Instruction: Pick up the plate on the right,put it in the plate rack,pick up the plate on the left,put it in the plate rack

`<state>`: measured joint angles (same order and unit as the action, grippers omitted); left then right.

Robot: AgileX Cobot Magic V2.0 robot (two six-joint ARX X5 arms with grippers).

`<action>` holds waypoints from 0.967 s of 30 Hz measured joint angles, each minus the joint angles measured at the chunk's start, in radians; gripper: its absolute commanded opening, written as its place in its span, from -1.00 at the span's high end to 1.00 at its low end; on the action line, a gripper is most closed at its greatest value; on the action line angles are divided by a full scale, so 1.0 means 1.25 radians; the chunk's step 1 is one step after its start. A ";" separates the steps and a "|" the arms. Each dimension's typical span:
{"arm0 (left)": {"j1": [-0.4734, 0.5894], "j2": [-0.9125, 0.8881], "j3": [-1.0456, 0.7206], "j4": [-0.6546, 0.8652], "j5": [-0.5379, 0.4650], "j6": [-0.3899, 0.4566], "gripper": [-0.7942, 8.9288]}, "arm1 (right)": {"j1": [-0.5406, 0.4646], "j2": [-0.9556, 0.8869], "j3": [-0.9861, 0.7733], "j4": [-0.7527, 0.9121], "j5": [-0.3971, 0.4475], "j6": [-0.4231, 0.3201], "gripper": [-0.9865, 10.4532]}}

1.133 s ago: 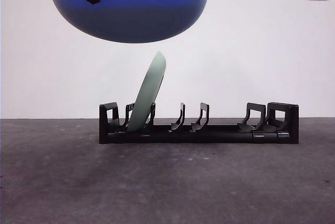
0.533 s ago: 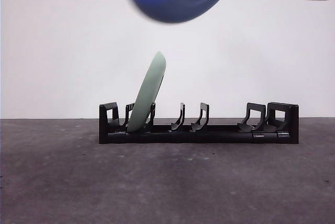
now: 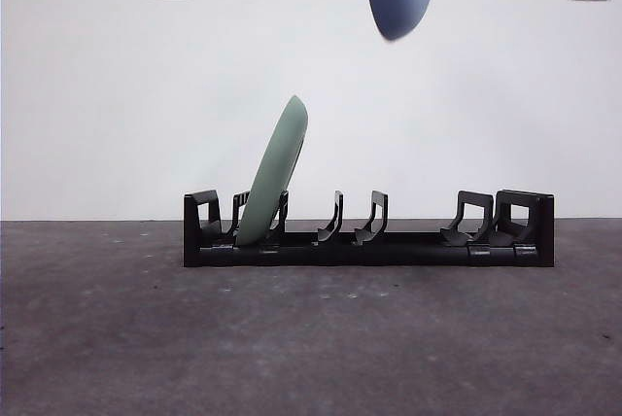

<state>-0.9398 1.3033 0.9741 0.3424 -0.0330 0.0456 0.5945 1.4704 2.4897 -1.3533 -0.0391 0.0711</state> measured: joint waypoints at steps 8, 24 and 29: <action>0.046 0.114 0.000 0.125 -0.080 -0.104 0.85 | 0.000 -0.071 -0.067 0.000 -0.052 0.013 0.22; 0.084 0.311 0.185 0.061 -0.144 -0.108 0.85 | 0.000 -0.174 -0.333 0.000 -0.052 0.016 0.22; 0.106 0.357 0.190 0.040 -0.155 -0.106 0.85 | 0.000 -0.206 -0.376 0.000 -0.051 0.018 0.22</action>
<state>-0.8078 1.7500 1.2118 0.3927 -0.2264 -0.0872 0.5945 1.2129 2.0193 -1.3537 -0.1032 0.0933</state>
